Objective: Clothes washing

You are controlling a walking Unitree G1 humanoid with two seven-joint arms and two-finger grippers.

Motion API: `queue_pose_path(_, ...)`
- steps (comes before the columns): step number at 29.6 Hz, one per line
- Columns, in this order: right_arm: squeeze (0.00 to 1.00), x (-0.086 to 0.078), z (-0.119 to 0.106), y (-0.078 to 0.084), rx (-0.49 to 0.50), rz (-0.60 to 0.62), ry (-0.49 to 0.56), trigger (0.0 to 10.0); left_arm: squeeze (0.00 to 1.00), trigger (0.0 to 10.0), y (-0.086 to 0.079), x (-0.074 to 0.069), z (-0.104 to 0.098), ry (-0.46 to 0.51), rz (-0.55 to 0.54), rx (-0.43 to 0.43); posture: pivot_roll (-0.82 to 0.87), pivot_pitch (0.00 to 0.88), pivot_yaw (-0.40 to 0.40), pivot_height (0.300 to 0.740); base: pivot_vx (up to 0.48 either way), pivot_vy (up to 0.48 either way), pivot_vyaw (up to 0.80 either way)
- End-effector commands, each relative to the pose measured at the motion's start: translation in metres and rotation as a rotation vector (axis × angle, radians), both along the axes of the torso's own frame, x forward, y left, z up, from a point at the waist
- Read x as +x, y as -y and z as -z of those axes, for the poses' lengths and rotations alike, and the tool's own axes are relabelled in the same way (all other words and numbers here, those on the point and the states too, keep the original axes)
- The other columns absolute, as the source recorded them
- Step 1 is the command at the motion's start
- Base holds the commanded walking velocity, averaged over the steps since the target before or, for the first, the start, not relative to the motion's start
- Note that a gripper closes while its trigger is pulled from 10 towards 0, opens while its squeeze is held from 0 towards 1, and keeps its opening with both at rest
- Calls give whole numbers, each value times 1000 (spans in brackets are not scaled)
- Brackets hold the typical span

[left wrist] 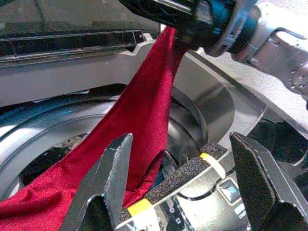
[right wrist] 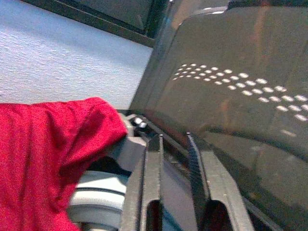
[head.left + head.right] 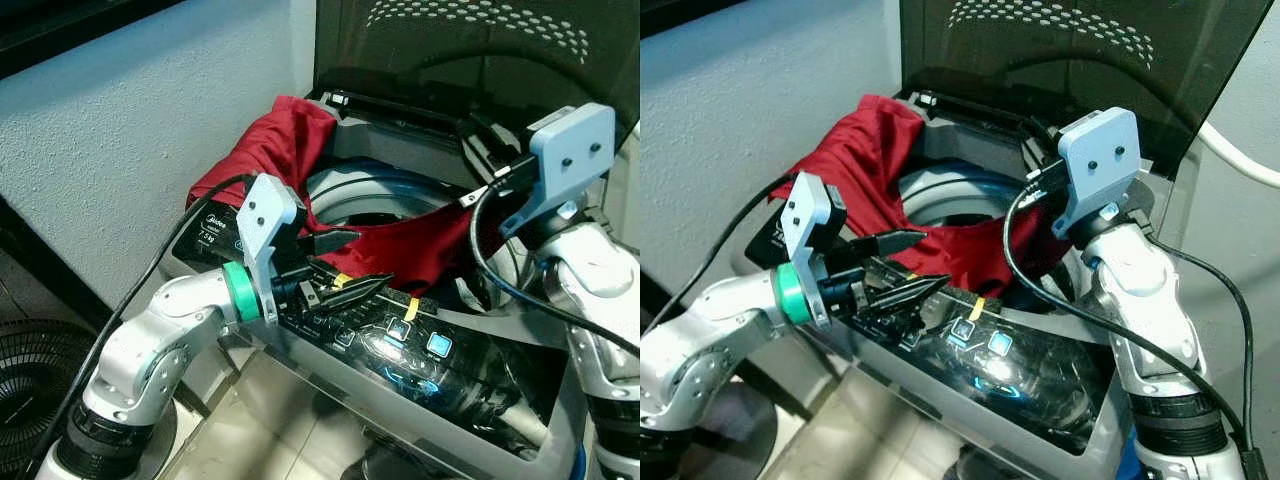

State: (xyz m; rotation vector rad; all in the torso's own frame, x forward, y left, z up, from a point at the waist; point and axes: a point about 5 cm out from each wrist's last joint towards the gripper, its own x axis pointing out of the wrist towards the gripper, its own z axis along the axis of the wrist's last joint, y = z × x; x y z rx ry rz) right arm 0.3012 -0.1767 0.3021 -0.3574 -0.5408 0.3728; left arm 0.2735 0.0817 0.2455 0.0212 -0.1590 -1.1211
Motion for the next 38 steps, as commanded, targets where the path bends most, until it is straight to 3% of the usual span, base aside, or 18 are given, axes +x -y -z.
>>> queue_pose_path(1,1000,-7,-2,2,-4,-66,-31,10000,0,10000,-3,-1,3,-8,-5,8,50,87,96,740,0,0,0)
queue_pose_path(2,1000,-10,1,2,-35,-123,-70,10000,0,10000,-2,-1,3,-10,-4,9,48,89,99,740,0,0,0)
queue_pose_path(5,1000,-12,3,2,-51,-147,-99,10000,0,10000,-2,-1,3,-12,-3,9,48,89,99,740,0,0,0)
queue_pose_path(7,1000,-20,14,3,-177,-230,-192,10000,0,10000,-2,-1,3,-14,0,10,46,96,108,740,0,0,0)
queue_pose_path(9,1000,-22,17,3,-211,-254,-225,10000,0,10000,-3,-1,3,-16,1,11,45,97,111,740,0,0,0)
queue_pose_path(13,1000,-24,16,7,-316,-266,-226,10000,0,10000,-3,-1,3,-19,6,13,43,98,113,740,0,0,0)
queue_pose_path(14,0,-22,10,8,-305,-248,-196,10000,0,10000,-2,-1,4,-20,7,13,43,98,112,740,0,0,0)
queue_pose_path(21,0,-15,-29,15,34,-126,38,10000,0,10000,-2,-1,1,-11,-3,2,44,97,111,740,0,0,0)
queue_pose_path(23,0,-17,-35,16,171,-141,61,10000,0,10000,-3,0,-5,-9,-13,-30,55,98,108,740,0,0,0)
queue_pose_path(26,0,-22,-32,8,253,-223,41,10000,0,10000,-5,1,-13,2,-30,-64,58,97,107,740,0,0,0)
queue_pose_path(28,0,-29,-21,-9,282,-345,-19,10000,0,10000,-9,4,-20,11,-62,-97,58,97,107,740,0,0,0)
queue_pose_path(31,0,-29,-9,-23,240,-385,-64,10000,0,10000,-13,7,-22,10,-86,-118,55,95,106,740,0,0,0)
queue_pose_path(33,0,-16,8,-39,218,-353,-114,10000,0,10000,-17,13,-29,26,-148,-158,58,90,98,740,0,0,0)
queue_pose_path(35,0,-12,13,-43,219,-337,-126,10000,0,10000,-19,15,-31,34,-170,-170,58,90,98,740,0,0,0)
queue_pose_path(36,0,1,15,-37,273,-182,-100,10000,0,10000,-18,17,-33,90,-221,-139,65,80,82,740,0,0,0)
queue_pose_path(38,0,5,15,-34,300,-118,-88,10000,0,10000,-18,17,-33,113,-238,-121,65,80,82,740,0,0,0)
